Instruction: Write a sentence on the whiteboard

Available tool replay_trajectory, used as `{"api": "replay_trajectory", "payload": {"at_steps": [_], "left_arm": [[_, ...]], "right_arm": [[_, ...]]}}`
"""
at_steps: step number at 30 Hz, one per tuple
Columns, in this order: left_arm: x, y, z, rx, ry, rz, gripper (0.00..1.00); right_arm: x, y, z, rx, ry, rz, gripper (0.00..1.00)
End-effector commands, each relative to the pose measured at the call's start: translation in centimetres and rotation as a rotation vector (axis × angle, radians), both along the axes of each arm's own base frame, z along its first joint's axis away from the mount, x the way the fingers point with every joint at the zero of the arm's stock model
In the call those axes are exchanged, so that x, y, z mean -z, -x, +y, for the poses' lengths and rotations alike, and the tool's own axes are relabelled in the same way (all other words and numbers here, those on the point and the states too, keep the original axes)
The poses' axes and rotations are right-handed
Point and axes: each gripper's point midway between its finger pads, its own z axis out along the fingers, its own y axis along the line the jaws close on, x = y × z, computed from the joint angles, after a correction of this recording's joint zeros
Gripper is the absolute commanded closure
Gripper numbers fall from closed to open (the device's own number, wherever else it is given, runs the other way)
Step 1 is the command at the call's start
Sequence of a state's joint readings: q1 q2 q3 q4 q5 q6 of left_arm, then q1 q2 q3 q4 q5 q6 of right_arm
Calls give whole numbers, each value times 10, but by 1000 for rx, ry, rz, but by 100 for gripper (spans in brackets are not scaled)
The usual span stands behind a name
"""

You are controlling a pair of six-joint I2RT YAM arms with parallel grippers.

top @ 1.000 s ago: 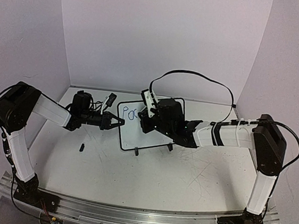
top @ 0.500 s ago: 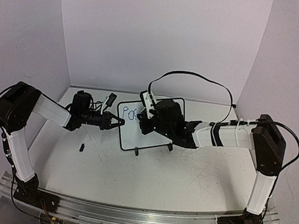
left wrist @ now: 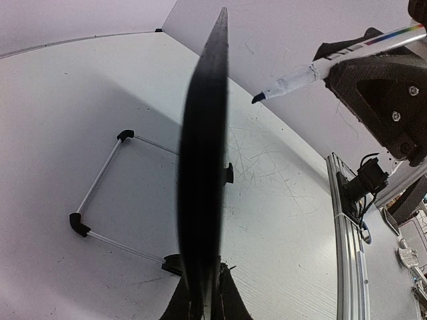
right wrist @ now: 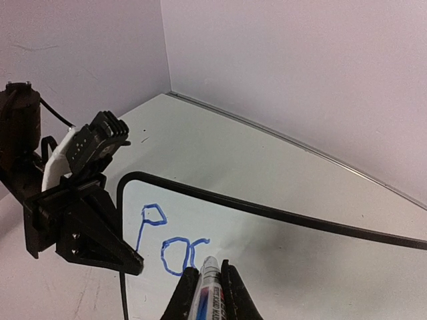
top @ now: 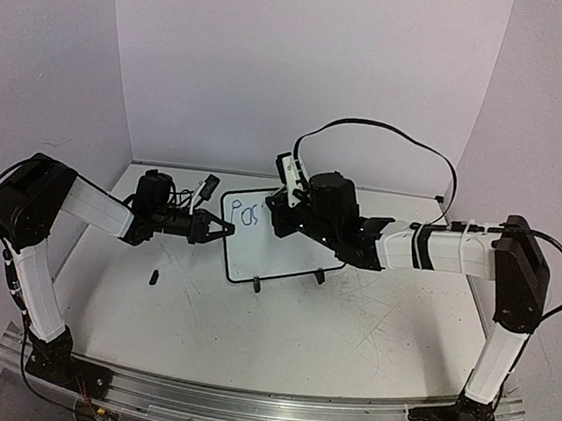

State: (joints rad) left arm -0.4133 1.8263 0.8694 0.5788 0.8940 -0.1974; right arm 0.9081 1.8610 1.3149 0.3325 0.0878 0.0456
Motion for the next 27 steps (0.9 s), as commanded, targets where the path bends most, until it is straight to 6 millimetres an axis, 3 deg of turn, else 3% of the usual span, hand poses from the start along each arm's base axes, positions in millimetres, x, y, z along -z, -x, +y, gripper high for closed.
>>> {"api": "replay_trajectory", "payload": {"at_steps": [1, 8, 18, 27], "left_arm": [[-11, -18, 6, -75, -31, -66, 100], [-9, -18, 6, -75, -34, -65, 100], [-8, -18, 6, -74, -35, -65, 100], [-8, -18, 7, -76, -37, -65, 100]], "right_arm": [[-25, -10, 3, 21, -40, -50, 100], [-29, -14, 8, 19, -38, -66, 100], [-19, -21, 13, 26, -26, -61, 100], [-14, -26, 4, 80, -2, -68, 100]]}}
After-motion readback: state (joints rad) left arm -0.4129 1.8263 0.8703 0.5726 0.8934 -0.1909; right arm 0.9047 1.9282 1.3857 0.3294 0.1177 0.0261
